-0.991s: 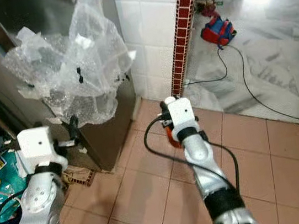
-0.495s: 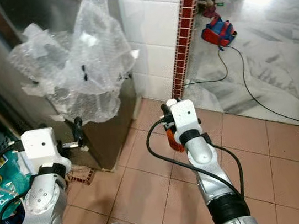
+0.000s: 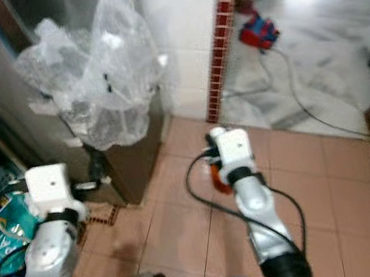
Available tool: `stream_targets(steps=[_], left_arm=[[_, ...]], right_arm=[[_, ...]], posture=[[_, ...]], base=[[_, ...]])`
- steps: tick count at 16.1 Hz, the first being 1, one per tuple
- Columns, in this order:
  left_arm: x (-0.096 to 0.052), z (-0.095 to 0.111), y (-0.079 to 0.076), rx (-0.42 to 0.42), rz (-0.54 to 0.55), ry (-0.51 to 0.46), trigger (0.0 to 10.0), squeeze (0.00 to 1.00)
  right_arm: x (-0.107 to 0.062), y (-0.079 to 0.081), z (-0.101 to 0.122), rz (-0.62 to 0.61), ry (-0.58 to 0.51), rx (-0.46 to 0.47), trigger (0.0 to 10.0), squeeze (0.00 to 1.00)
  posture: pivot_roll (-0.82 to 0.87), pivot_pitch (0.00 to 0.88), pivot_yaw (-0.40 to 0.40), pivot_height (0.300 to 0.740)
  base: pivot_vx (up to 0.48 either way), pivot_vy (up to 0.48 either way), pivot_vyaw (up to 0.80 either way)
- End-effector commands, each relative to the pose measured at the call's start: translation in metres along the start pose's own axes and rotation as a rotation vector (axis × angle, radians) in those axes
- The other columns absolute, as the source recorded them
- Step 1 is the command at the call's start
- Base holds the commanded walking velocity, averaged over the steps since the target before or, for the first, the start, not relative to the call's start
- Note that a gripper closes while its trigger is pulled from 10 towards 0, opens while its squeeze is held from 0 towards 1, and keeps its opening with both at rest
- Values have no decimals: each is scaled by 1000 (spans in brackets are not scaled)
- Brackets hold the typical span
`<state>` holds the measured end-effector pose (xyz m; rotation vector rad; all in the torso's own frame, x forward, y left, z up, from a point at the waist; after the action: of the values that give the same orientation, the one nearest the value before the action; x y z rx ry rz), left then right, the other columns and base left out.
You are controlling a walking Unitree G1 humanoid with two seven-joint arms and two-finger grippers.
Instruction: Restocking fridge
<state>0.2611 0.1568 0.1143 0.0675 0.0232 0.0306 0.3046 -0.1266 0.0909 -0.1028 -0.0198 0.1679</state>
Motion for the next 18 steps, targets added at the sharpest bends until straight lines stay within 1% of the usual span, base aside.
stream_targets(steps=[1,3,6,8,9,10,14,17,18], left_arm=[[-1,4,-1,9,-8,-12,10000,0],[0,4,1,8,-4,-11,10000,0],[-2,3,-2,-13,-9,-2,10000,0],[-2,3,-4,-15,-14,3,10000,0],[-1,4,-5,15,-23,-11,10000,0],[-1,5,-6,16,-27,-17,10000,0],[-1,7,-8,17,-37,-28,10000,0],[1,10,-2,13,-8,-41,10000,0],[3,11,-1,23,-5,-50,10000,0]], right_arm=[[1,-3,10,-14,-35,-5,10000,0],[3,-3,13,-9,-37,-3,10000,0],[4,-8,13,-23,-36,-11,10000,0],[4,-9,13,-28,-35,-13,10000,0],[4,-9,14,-30,-36,-15,10000,0],[3,-9,14,-35,-37,-17,10000,0],[4,-11,13,-50,-34,-16,10000,0],[6,-12,13,-52,-36,-24,10000,0],[6,-12,13,-52,-36,-25,10000,0]], posture=[[137,119,-4,740],[139,122,-6,740],[138,124,-7,740],[138,124,-5,740],[138,124,-3,740],[138,123,-3,740],[140,118,-1,740],[139,110,-3,740],[139,110,-3,740]], base=[[251,0,0],[306,334,0],[295,379,0],[259,403,0],[255,409,0],[345,255,0],[0,0,0],[0,0,0],[304,274,0]])
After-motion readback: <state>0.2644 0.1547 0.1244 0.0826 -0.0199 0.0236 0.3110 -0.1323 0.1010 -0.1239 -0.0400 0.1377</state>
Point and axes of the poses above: a point about 5 cm out from each wrist's last joint towards the gripper, its own x axis pointing out of the wrist towards the gripper, its own z axis along the axis of the wrist's last joint, y = z × x, the point moved 2 cm from there along x, pointing out of the wrist towards the gripper, and after that the axes turned 2 degrees about x, right-handed, at the moved point
